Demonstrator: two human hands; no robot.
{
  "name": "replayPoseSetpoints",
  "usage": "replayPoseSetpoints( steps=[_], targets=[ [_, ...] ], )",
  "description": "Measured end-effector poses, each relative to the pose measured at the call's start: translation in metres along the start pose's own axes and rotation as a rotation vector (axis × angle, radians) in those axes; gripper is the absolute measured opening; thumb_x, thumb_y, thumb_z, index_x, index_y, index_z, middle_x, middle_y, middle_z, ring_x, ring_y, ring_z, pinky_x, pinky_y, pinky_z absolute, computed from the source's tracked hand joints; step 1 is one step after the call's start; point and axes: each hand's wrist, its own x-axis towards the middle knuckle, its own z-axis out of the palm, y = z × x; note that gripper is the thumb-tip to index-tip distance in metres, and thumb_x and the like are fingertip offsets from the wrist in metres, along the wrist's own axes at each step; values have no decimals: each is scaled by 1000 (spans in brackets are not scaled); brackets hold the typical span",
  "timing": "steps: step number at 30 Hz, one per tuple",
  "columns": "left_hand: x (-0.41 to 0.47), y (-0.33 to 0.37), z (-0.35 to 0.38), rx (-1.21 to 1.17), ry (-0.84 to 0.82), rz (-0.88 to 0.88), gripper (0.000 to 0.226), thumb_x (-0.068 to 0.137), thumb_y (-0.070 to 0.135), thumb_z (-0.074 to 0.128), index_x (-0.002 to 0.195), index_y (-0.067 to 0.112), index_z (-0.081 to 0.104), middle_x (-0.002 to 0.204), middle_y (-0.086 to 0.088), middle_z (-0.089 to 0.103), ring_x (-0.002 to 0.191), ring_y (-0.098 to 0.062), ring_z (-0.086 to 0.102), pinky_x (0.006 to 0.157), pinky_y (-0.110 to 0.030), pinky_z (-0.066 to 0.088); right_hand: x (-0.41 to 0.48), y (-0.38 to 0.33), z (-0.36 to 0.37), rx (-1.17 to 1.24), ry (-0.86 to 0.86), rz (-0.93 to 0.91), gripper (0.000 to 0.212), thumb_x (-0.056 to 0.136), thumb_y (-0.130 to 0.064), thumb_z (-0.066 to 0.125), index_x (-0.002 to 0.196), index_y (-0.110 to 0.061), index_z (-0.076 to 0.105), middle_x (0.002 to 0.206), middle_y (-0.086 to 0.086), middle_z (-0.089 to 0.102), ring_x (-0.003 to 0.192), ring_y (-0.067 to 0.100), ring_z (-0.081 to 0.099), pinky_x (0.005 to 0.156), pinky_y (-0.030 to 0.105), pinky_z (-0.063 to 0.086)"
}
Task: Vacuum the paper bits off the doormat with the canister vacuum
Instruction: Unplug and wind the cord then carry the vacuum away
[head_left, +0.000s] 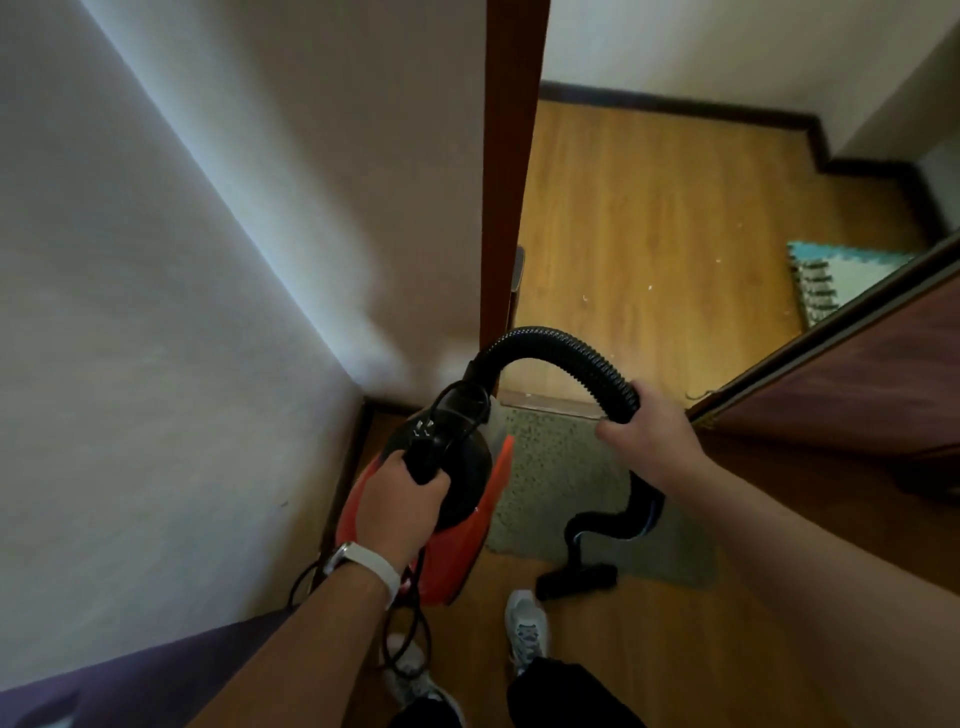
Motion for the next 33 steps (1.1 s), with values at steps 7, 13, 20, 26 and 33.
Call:
replayPoseSetpoints(
  steps=[7,13,20,26,33],
  targets=[
    [-36,58,-15,-145,6,63,12,86,30,64,80,20,62,77,-9,69,71,-26,66,65,-41,54,-61,-56,-39,255,13,-101,35,84,-18,73,109,-26,49,91,-1,59,77,14,61,58,23,50],
    [-50,90,-44,-379,-22,138,9,82,27,69,90,28,65,86,1,70,82,-17,67,70,-34,55,-125,-101,-38,550,73,-297,46,85,-10,74,118,-30,49,87,-5,63,69,1,63,59,16,49],
    [-64,115,-90,-483,-100,267,11,84,23,70,93,17,69,80,-3,72,73,-20,70,57,-32,55,-177,-106,2,735,156,-274,32,80,-21,79,107,-21,62,94,6,71,89,26,71,74,43,61],
    [-68,122,-124,-553,-170,298,12,85,17,69,85,7,64,55,-1,54,46,-17,53,47,-28,42,-214,-73,42,794,164,60,17,87,0,71,93,-14,64,83,2,67,79,19,64,60,21,49],
    [-81,132,-119,-466,-197,420,5,84,15,68,82,11,66,53,0,56,45,-18,54,47,-29,43,-223,-63,22,740,382,129,30,85,2,66,70,-8,43,61,4,45,56,17,47,53,29,39]
  ],
)
